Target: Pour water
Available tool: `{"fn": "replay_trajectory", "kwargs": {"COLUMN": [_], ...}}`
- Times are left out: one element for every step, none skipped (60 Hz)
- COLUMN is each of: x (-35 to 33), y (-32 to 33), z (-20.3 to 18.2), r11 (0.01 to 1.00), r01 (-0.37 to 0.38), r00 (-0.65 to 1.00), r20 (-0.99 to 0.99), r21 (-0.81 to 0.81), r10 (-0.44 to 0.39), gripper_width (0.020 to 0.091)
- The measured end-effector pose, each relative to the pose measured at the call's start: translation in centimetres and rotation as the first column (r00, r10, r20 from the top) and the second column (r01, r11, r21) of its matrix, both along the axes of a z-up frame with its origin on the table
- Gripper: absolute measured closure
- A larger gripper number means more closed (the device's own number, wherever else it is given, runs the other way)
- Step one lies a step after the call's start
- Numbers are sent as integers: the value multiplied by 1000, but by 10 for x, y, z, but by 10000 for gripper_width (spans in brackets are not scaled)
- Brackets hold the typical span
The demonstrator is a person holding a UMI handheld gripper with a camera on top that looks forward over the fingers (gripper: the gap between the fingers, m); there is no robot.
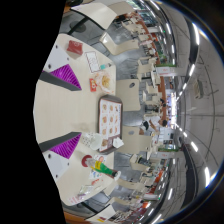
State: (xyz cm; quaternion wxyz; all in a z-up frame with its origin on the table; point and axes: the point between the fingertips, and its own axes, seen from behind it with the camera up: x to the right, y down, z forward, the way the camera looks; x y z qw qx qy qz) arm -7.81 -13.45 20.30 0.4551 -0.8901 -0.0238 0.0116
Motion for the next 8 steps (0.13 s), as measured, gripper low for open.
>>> {"fn": "replay_trajectory", "kwargs": {"x": [-4, -9, -11, -15, -17, -19, -20, -22], "y": [-1, -2, -3, -5, -6, -8, -8, -9], "z": [2, 3, 4, 5, 5, 4, 3, 2], "r11": [1000, 1000, 1000, 1000, 1000, 1000, 1000, 1000], "r01": [-7, -12, -16, -17, -17, -17, -18, -21], "r00": [1000, 1000, 1000, 1000, 1000, 1000, 1000, 1000], "r20": [4, 1, -5, -6, -3, -3, -8, -15], "r21": [2, 2, 0, -4, -7, -13, -18, -21], "r10": [7, 12, 16, 17, 17, 17, 18, 21], "gripper_width": [262, 263, 263, 263, 262, 264, 264, 266]}}
